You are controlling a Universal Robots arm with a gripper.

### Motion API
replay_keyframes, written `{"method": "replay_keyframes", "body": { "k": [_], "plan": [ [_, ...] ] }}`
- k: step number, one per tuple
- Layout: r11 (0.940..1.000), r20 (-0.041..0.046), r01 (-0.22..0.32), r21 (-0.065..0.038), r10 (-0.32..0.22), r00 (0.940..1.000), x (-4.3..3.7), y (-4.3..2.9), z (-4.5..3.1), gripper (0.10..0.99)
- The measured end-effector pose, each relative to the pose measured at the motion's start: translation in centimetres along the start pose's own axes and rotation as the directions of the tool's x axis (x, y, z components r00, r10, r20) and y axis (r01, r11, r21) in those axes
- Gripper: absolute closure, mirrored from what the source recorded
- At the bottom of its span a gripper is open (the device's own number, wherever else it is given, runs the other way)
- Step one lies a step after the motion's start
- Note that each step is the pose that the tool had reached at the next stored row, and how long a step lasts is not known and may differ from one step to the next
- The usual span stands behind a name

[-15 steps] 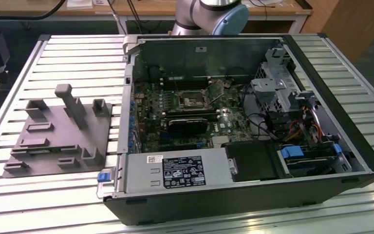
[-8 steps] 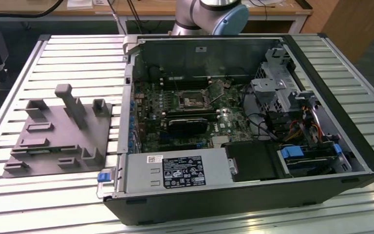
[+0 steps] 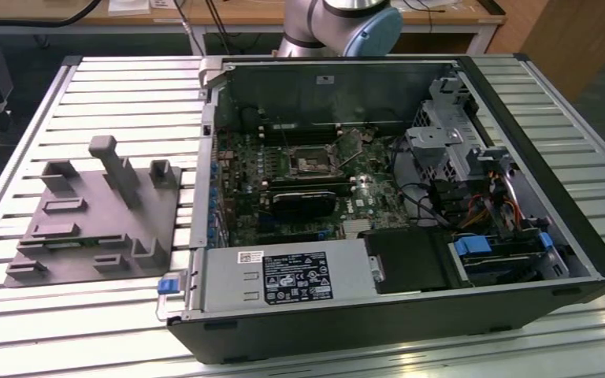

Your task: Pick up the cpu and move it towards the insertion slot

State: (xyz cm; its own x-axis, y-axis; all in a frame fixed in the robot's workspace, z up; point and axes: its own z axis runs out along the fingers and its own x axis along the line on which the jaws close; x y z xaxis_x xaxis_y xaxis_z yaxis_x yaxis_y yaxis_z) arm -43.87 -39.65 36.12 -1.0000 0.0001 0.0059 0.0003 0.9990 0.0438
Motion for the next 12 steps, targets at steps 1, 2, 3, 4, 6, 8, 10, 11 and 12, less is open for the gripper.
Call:
{"method": "replay_keyframes", "body": {
  "k": [1, 2, 3, 4, 6, 8, 10, 11, 12],
  "plan": [
    [1.0, 0.0001, 0.0, 0.0, 0.0, 1.0, 0.0, 0.0, -0.01, 0.545],
    [1.0, 0.0002, 0.0, 0.0, 0.0, 1.0, 0.0, 0.0, -0.01, 0.545],
    [1.0, 0.0002, 0.0, 0.0, 0.0, 1.0, 0.0, 0.0, -0.01, 0.545],
    [1.0, 0.0002, 0.0, 0.0, 0.0, 1.0, 0.0, 0.0, -0.02, 0.545],
    [1.0, -0.0002, 0.0, 0.0, 0.0, 1.0, 0.0, 0.0, -0.1, 0.545],
    [1.0, -0.0001, 0.0, 0.0, 0.0, 1.0, 0.0, 0.01, -0.25, 0.545],
    [1.0, 0.0001, 0.0, 0.0, 0.0, 1.0, 0.0, 0.02, -0.49, 0.545],
    [1.0, 0.0, 0.0, 0.0, 0.0, 1.0, 0.0, 0.03, -0.66, 0.545],
    [1.0, 0.0, 0.0, 0.0, 0.0, 1.0, 0.0, 0.04, -0.83, 0.545]
  ]
}}
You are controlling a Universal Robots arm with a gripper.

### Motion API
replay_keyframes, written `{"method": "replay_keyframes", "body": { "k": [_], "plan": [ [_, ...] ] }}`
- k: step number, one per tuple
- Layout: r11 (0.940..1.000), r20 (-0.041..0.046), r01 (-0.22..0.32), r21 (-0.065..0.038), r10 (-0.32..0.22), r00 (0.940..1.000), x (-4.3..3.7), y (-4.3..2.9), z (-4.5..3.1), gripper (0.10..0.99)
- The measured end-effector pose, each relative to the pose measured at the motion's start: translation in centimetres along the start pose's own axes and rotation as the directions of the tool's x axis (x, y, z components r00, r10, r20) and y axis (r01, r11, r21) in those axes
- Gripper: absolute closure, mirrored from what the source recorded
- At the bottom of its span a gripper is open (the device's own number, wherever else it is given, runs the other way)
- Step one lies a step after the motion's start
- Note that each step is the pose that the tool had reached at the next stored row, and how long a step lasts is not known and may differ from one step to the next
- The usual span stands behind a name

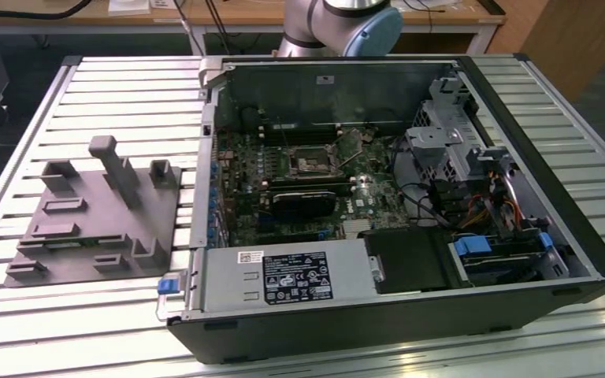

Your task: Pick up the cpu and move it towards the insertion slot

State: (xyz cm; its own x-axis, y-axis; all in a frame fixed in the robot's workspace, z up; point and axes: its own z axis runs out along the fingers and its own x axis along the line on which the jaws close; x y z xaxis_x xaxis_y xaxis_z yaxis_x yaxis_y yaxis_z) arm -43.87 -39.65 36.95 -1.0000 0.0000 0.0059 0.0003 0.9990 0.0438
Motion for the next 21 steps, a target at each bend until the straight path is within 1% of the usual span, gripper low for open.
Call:
{"method": "replay_keyframes", "body": {
  "k": [6, 18, 21],
  "plan": [
    [1.0, 0.0001, 0.0, 0.0, 0.0, 1.0, 0.01, 0.05, -0.89, 0.545],
    [1.0, 0.0, 0.0, -0.001, 0.0, 1.0, 0.01, 0.05, -0.91, 0.545],
    [1.0, 0.0, 0.0, -0.001, 0.0, 1.0, -0.02, 0.06, -1.24, 0.545]
  ]
}}
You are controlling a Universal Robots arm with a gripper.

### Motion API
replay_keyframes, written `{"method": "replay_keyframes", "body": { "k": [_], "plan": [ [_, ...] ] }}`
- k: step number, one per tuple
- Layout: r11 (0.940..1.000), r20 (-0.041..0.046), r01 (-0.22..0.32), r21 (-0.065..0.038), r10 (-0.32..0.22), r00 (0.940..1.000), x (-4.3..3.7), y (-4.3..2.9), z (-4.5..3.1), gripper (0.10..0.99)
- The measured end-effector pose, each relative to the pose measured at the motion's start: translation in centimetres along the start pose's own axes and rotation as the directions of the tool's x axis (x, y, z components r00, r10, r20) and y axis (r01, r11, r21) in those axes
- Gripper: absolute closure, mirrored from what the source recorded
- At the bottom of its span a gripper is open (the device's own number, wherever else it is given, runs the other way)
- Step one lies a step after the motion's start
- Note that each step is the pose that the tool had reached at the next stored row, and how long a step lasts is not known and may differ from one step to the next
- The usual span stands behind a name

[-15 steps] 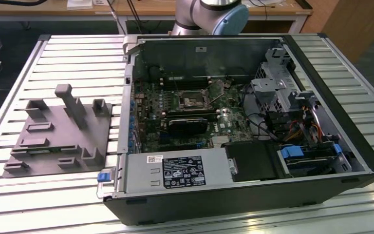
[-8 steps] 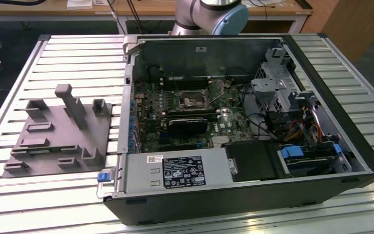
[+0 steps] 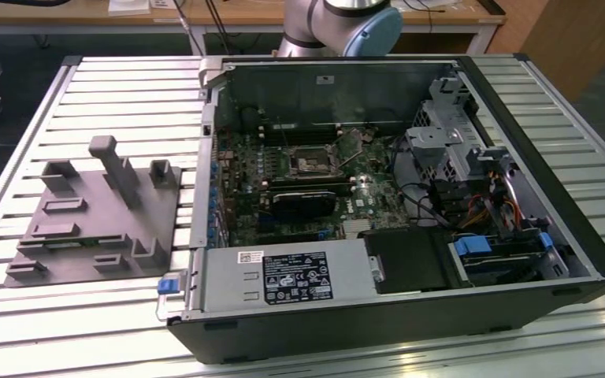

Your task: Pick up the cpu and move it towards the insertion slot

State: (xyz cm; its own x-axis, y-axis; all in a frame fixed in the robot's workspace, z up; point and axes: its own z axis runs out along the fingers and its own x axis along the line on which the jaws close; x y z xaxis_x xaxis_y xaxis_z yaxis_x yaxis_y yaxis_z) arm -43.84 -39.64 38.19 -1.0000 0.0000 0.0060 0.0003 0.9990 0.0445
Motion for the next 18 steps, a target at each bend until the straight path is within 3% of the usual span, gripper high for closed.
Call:
{"method": "replay_keyframes", "body": {
  "k": [5, 8, 18],
  "plan": [
    [1.0, 0.0001, 0.0, 0.0, 0.0, 1.0, -0.02, 0.06, -1.47, 0.545],
    [1.0, 0.0004, 0.0, 0.0, 0.0, 1.0, -0.3, 0.09, -1.96, 0.545],
    [1.0, 0.0001, 0.0, 0.0, 0.0, 1.0, -3.25, 0.09, -2.15, 0.545]
  ]
}}
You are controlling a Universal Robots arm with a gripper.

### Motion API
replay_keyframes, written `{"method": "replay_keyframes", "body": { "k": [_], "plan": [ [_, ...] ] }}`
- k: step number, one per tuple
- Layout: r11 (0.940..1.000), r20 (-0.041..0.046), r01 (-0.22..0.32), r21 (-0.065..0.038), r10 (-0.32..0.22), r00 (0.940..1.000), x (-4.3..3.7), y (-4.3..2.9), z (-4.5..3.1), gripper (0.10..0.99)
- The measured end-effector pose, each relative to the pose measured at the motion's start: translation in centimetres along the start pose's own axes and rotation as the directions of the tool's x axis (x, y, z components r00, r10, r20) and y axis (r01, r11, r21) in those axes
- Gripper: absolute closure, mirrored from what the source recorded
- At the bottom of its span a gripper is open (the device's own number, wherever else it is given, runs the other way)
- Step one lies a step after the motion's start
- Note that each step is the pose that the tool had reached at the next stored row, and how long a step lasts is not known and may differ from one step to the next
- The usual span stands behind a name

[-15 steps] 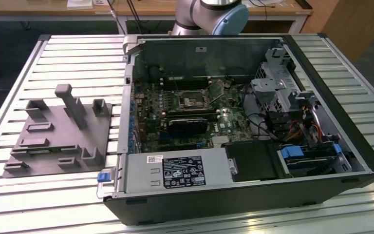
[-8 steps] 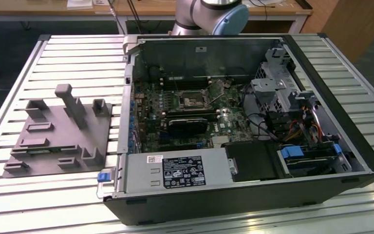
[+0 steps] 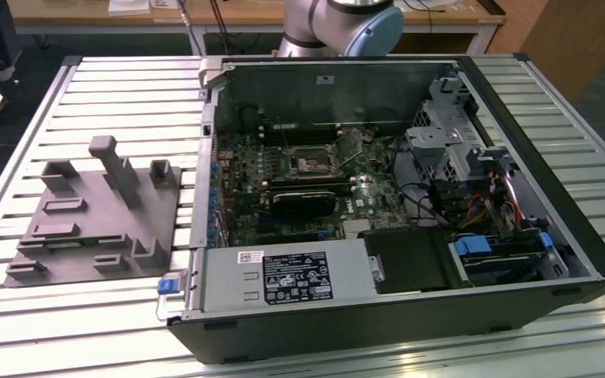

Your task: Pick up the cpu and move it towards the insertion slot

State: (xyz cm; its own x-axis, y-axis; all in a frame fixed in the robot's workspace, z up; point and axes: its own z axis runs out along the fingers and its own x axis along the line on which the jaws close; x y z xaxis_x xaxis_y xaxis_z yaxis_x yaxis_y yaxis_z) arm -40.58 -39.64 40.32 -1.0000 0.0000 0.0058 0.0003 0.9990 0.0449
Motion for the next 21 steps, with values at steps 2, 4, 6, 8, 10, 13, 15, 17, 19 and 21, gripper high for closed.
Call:
{"method": "replay_keyframes", "body": {
  "k": [2, 4, 6, 8, 10, 13, 15, 17, 19, 21],
  "plan": [
    [1.0, -0.0001, 0.0, 0.0, 0.0, 1.0, -0.56, 0.0, -0.01, 0.545],
    [1.0, 0.0, 0.0, 0.0, 0.0, 1.0, -1.09, 0.01, -0.01, 0.545],
    [1.0, 0.0, 0.0, 0.0, 0.0, 1.0, -1.61, 0.01, -0.01, 0.545],
    [1.0, -0.0001, 0.0, 0.0, 0.0, 1.0, -2.12, 0.02, -0.02, 0.545],
    [1.0, 0.0, 0.0, 0.0, 0.0, 1.0, -2.59, 0.02, -0.01, 0.545],
    [1.0, 0.0, 0.0, 0.0, 0.0, 1.0, -3.31, 0.03, -0.02, 0.545],
    [1.0, -0.0001, 0.0, 0.0, 0.0, 1.0, -3.8, 0.04, -0.03, 0.545],
    [1.0, 0.0, 0.0, 0.0, 0.0, 1.0, -4.3, 0.06, -0.02, 0.545],
    [1.0, 0.0001, 0.0, 0.0, 0.0, 1.0, -4.8, 0.07, -0.02, 0.545],
    [1.0, -0.0001, 0.0, 0.0, 0.0, 1.0, -5.31, 0.11, -0.03, 0.545]
  ]
}}
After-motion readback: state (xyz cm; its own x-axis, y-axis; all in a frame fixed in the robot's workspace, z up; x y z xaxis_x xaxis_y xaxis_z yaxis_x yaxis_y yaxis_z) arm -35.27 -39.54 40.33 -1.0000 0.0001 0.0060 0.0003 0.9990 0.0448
